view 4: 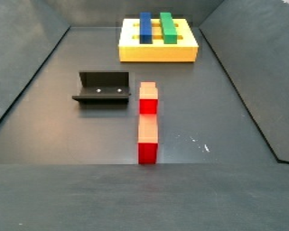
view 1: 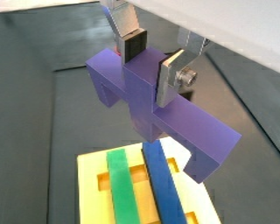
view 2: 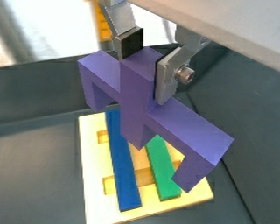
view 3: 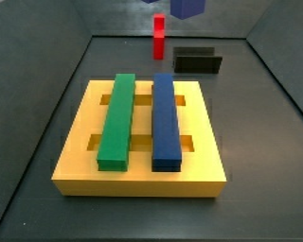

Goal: Pick up the purple object. Move up. Move to above the board. Insert the purple object.
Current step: Move to above the board.

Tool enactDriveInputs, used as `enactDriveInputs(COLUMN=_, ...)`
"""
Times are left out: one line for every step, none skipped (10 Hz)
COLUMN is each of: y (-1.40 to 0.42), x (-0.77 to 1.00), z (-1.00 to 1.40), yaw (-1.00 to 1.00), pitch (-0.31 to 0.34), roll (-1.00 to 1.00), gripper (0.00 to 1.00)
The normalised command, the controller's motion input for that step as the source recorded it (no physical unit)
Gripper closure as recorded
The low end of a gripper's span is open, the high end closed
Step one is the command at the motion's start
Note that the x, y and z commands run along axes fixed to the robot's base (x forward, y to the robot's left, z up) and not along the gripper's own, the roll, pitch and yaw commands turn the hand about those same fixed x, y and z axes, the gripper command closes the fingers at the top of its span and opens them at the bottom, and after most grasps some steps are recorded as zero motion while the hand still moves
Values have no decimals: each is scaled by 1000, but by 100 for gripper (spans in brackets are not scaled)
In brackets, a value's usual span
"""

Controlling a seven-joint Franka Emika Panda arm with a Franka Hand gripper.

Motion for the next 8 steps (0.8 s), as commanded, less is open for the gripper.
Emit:
enactDriveInputs(y=-66, x=44, z=27, yaw=1000, pitch=51, roll=18, gripper=100)
enactDriveInputs(y=-48, x=44, z=21, yaw=1000, pitch=56, roll=20, gripper=100)
enactDriveInputs(y=-31, x=45, z=18, yaw=1000, pitch=63, roll=22, gripper=100)
enactDriveInputs(y=-31, x=44, z=17, yaw=1000, pitch=69, roll=25, gripper=100)
enactDriveInputs(y=-27, x=44, z=17, yaw=1000, pitch=78, roll=28, gripper=100)
enactDriveInputs(y=-27, x=44, z=18, yaw=1000, pitch=87, roll=31, gripper=100)
enactDriveInputs(y=-25, x=44, z=19, yaw=1000, pitch=102, roll=37, gripper=100)
enactDriveInputs(y=-26, x=44, z=20, yaw=1000, pitch=117, roll=42, gripper=100)
